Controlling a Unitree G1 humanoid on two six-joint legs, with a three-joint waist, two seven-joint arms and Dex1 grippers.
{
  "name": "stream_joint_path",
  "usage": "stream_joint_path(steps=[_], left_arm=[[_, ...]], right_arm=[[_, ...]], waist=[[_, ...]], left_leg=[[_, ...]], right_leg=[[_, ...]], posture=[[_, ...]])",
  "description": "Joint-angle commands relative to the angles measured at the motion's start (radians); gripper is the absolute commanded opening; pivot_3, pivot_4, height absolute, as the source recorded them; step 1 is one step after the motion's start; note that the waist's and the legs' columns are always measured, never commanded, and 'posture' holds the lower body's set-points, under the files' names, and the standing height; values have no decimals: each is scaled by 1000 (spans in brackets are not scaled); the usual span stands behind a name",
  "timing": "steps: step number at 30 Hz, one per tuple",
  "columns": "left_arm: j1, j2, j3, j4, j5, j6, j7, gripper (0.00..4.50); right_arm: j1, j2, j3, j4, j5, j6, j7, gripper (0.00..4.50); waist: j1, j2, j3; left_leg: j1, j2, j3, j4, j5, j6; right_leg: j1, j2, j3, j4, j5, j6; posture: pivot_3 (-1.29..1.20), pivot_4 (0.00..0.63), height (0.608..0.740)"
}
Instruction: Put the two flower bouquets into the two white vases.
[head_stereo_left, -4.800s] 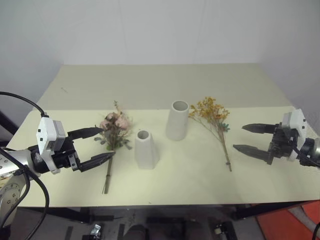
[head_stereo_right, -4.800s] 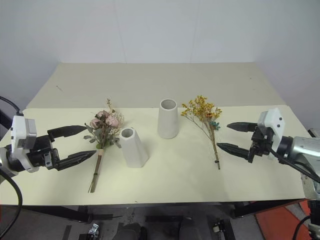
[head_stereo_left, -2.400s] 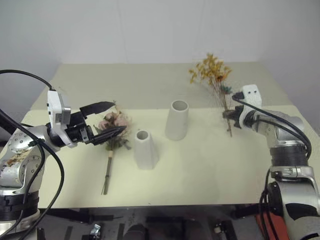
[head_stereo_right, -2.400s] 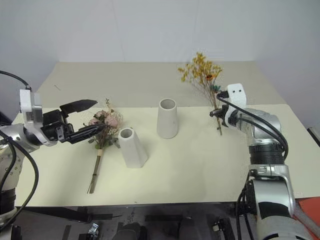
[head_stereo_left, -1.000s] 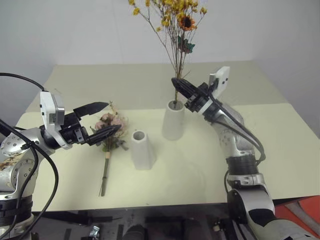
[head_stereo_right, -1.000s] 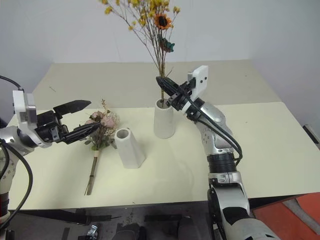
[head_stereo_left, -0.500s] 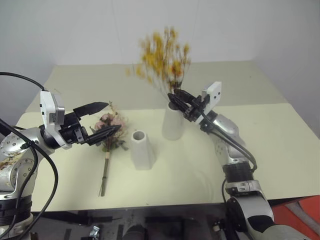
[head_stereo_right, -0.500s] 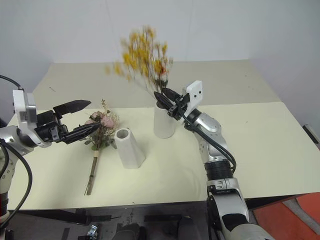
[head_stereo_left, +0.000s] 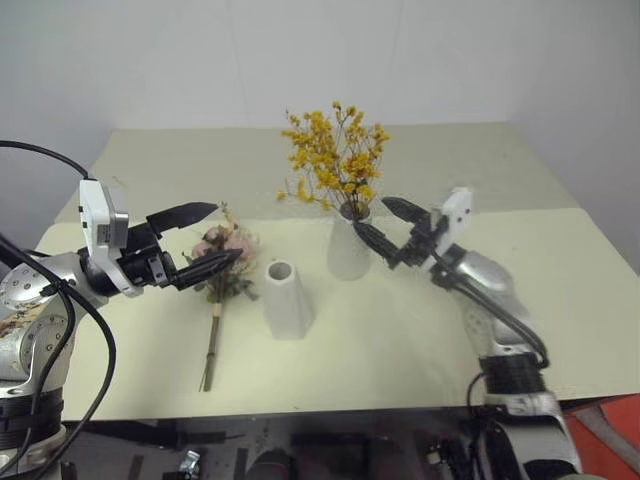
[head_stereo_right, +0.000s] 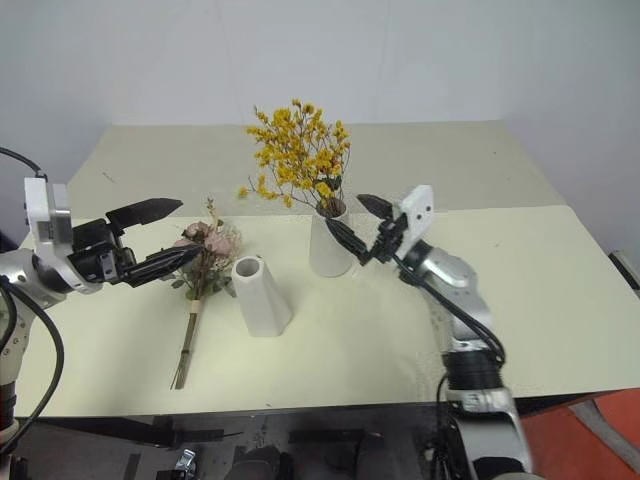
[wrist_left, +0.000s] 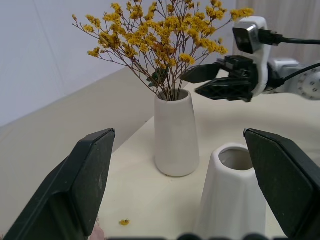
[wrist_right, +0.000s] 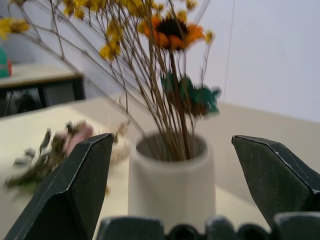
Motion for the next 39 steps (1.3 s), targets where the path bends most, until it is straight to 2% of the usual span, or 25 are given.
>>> stream_joint_path(steps=[1, 6, 9, 13, 16, 20, 25, 30, 38, 39], left_arm=[[23, 17, 48, -40, -20, 11, 13, 4500], [120, 38, 82, -100, 12, 64, 87, 4500], [173, 62, 94, -137, 25, 117, 143, 4500], [179, 129, 52, -179, 23, 295, 245, 4500], [118, 177, -10, -188, 3, 486, 334, 4500], [20, 191, -67, -178, -22, 712, 434, 4500], [-86, 128, -94, -169, -42, 943, 538, 4500], [-143, 18, -113, -180, -35, 1112, 618, 4500], [-162, -2, -195, -123, 23, 1169, 702, 4500], [-167, -7, -202, -115, 29, 1169, 708, 4310]], right_arm=[[3, -87, -39, -85, 53, 60, 68, 4467], [1, -271, -45, -107, 110, 137, 244, 4467], [-9, -334, -47, -111, 149, 155, 341, 4467], [-47, -366, -43, -106, 177, 155, 424, 4467], [-75, -363, -32, -96, 182, 146, 477, 4467], [-88, -356, -26, -99, 185, 141, 512, 4467], [-99, -362, -26, -86, 178, 140, 527, 4467], [-115, -367, -25, -73, 174, 139, 541, 4467], [-122, -366, -24, -70, 172, 140, 548, 4467], [-121, -365, -24, -71, 171, 140, 547, 4489]], waist=[[-3, 0, 0], [-2, 0, 0], [-1, 0, 0], [0, 0, 0], [0, 0, 0], [3, -1, 0], [5, -1, 0], [6, -1, 0], [7, -1, 0], [8, -1, 0]], left_leg=[[0, 0, 0, 0, 0, 0], [1, 0, 0, 0, 0, 0], [1, 0, 0, 0, 0, 1], [2, 0, 0, 0, 0, 1], [2, 0, 0, 0, 0, 1], [2, 0, -1, 0, 0, 1], [1, 0, -1, 0, 0, 1], [1, 0, -1, 0, 0, 0], [1, 0, -1, 0, 0, 0], [1, -1, -1, 0, 0, 0]], right_leg=[[0, 0, 0, 0, 0, 0], [1, 0, 0, -1, 0, 0], [2, 0, 0, -1, 0, 0], [2, 0, 0, -1, 0, 0], [3, 0, 0, 0, 0, 0], [3, 0, 0, -1, 0, 0], [2, 0, 0, 0, 0, 0], [2, 0, 0, 0, 0, 0], [2, 0, 0, -1, 0, 0], [2, -1, 0, -1, 0, 0]], posture=[[0, 150, 740], [0, 150, 740], [0, 150, 740], [0, 150, 740], [0, 150, 740], [0, 150, 740], [0, 150, 740], [0, 150, 740], [0, 150, 740], [0, 150, 740]])
